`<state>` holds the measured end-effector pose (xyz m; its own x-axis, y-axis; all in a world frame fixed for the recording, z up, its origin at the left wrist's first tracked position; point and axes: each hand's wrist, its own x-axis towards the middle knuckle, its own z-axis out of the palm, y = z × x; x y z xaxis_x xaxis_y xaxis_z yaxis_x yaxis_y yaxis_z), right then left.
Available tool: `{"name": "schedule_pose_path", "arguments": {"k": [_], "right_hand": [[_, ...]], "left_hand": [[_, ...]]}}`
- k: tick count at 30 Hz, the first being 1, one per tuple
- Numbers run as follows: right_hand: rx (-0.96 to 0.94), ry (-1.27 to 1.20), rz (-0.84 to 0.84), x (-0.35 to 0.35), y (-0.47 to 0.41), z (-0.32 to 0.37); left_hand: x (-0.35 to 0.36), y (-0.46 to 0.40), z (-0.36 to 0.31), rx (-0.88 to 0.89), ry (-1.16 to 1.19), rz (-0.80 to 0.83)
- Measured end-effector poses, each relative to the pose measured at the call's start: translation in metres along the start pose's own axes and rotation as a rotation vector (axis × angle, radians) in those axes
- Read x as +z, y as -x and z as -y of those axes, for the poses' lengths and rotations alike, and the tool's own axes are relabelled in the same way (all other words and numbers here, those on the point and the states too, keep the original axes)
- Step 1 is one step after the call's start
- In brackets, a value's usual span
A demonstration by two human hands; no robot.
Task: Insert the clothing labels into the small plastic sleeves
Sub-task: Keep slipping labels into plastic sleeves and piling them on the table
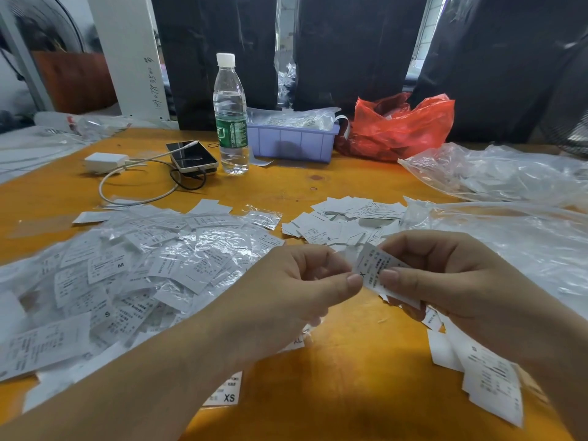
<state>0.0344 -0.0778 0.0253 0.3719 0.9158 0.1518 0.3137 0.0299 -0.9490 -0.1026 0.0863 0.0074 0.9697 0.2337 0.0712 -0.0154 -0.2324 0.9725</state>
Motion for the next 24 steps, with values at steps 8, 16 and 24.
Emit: {"name": "schedule_pose_path", "arguments": {"k": [8, 16, 24], "right_hand": [[0.040, -0.013, 0.084, 0.0042, 0.0018, 0.0034], [0.097, -0.015, 0.047, 0.0063, 0.0021, 0.0024], [0.008, -0.044, -0.169, -0.0013, 0.0011, 0.0056]], "left_hand": [[0.0015, -0.0001, -0.0026, -0.003, -0.021, -0.018], [0.0018, 0.0007, -0.0024, 0.000, -0.076, -0.024], [-0.0021, -0.0021, -0.0012, -0.010, 0.060, -0.121]]}}
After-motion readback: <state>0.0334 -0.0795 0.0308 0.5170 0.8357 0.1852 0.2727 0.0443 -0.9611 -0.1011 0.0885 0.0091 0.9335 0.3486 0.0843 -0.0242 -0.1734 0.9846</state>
